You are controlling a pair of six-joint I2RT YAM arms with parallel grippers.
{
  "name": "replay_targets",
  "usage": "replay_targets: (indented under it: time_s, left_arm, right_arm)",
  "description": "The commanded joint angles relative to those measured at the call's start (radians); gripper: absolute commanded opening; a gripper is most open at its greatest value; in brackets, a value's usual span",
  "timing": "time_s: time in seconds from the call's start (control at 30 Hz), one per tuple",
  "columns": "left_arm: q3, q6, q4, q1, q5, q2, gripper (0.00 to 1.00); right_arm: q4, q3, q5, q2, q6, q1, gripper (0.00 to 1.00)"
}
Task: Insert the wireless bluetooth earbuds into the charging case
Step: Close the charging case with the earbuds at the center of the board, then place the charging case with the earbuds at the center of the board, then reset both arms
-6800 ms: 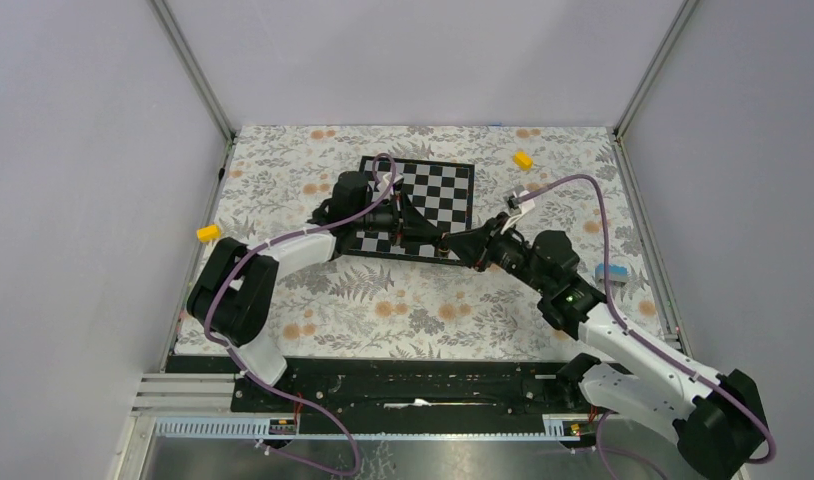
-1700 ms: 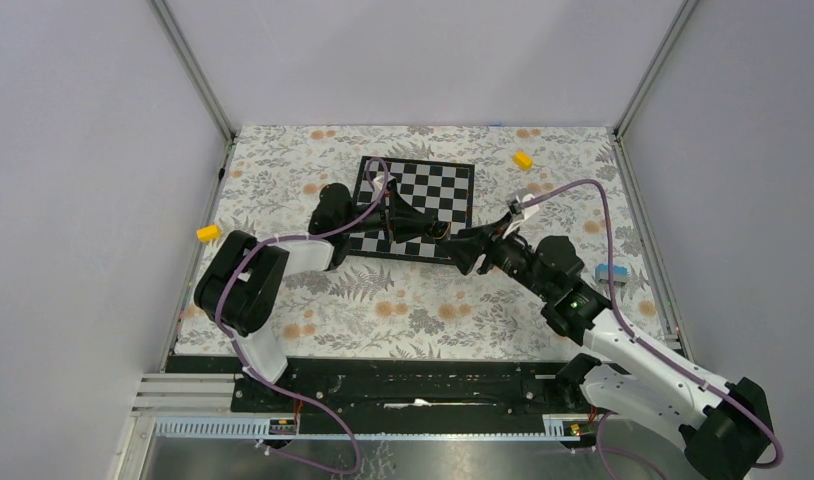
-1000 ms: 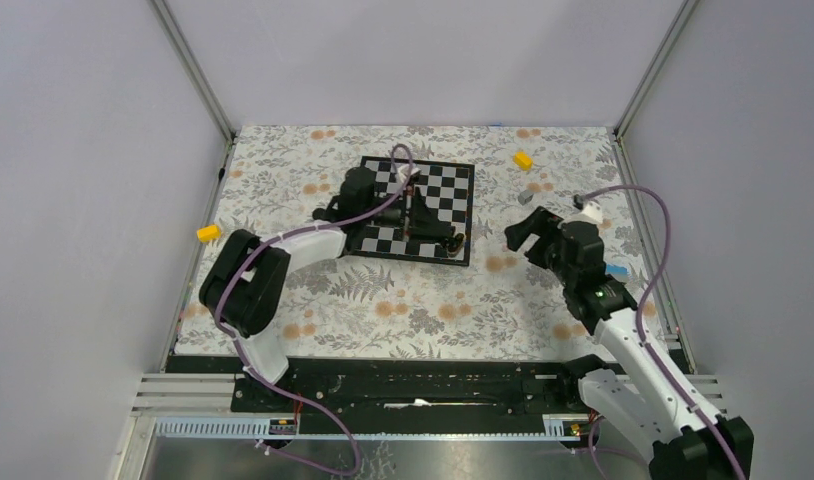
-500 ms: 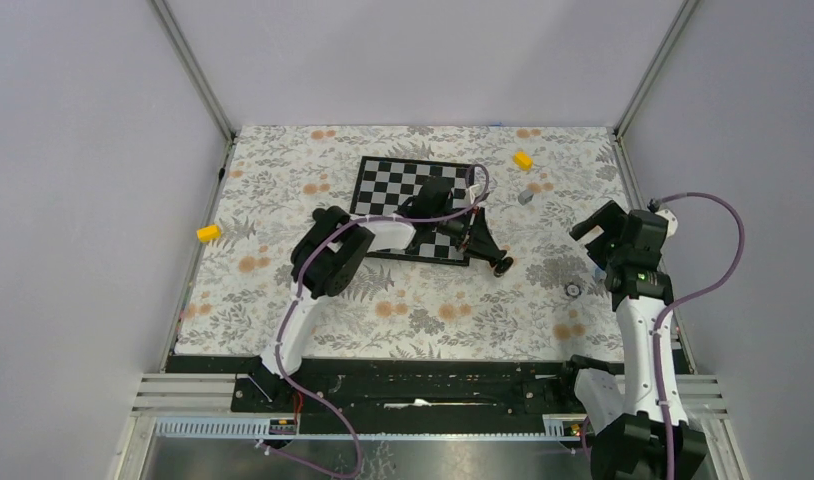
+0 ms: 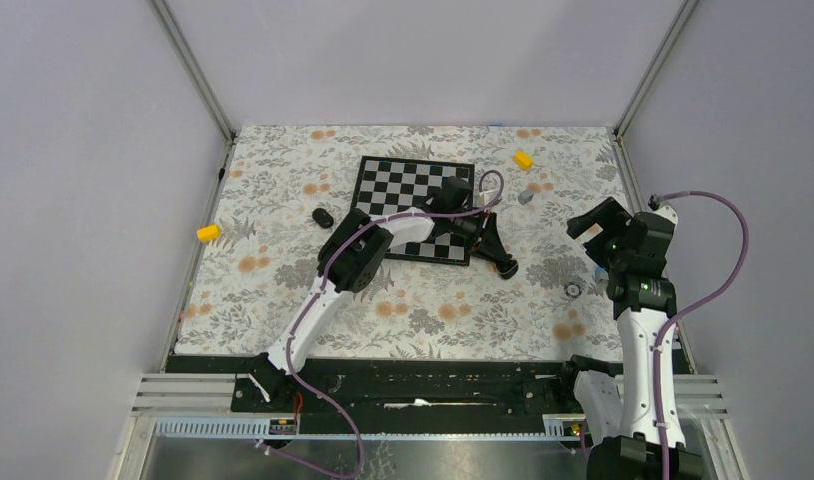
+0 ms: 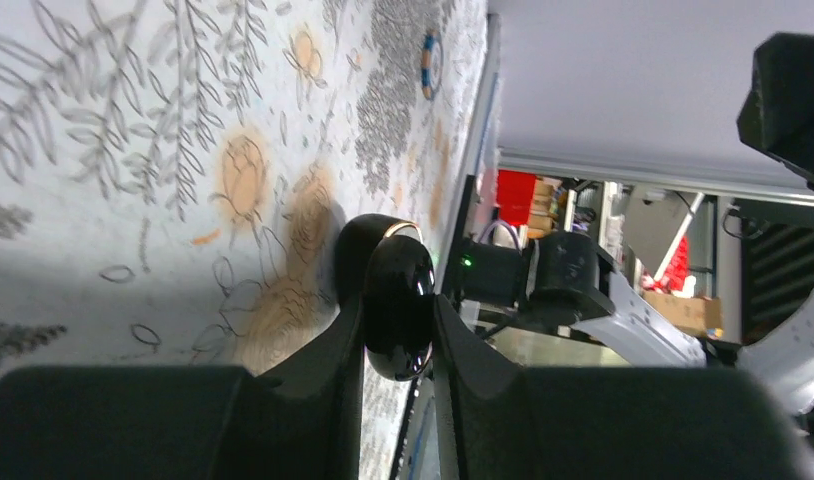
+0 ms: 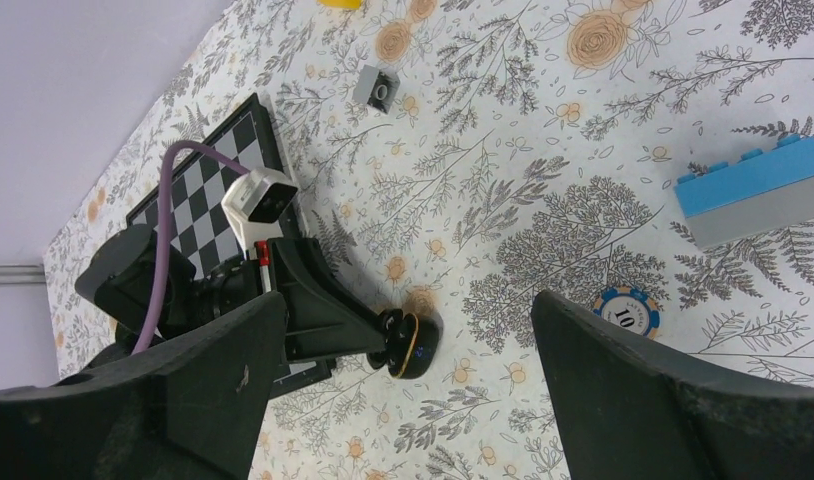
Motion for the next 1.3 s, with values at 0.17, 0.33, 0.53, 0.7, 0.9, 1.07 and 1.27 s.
replay_targets:
  time_s: [0.17, 0.33, 0.53, 0.7, 0.9, 1.07, 1.27]
  left_arm:
    - [0.149, 0.175, -0.220, -0.004, -0.100, 0.049, 0.00]
    - [0.192, 0.202, -0.267, -0.005, -0.124, 0.043, 0.29]
    - [0.192, 0.262, -0.353, -0.006, -0.192, -0.015, 0.62]
    - [0.140, 0.288, -0.365, -0.020, -0.268, -0.156, 0.69]
    - [0.078, 0.334, -0.415, -0.042, -0.357, -0.367, 0.72]
    - [-0.049, 0.436, -0.492, -0.042, -0.496, -0.610, 0.77]
    - [-0.332, 0.506, -0.572, -0.001, -1.002, -0.958, 0.99]
  right_arm:
    - [0.007, -0.015, -0.021, -0.013, -0.033, -0.004, 0.99]
    - [0.006, -0.016, -0.024, -0.008, -0.037, -0.004, 0.99]
    - [0.003, -0.017, -0.027, -0.006, -0.045, -0.004, 0.99]
    - [-0.003, -0.018, -0.021, 0.005, -0.057, -0.004, 1.00]
    - [-0.012, 0.010, -0.060, 0.084, -0.074, -0.004, 1.00]
    - [-0.087, 0.078, 0.025, 0.215, -0.102, 0.014, 1.00]
    - [-0.092, 0.123, 0.230, 0.261, -0.110, 0.110, 1.00]
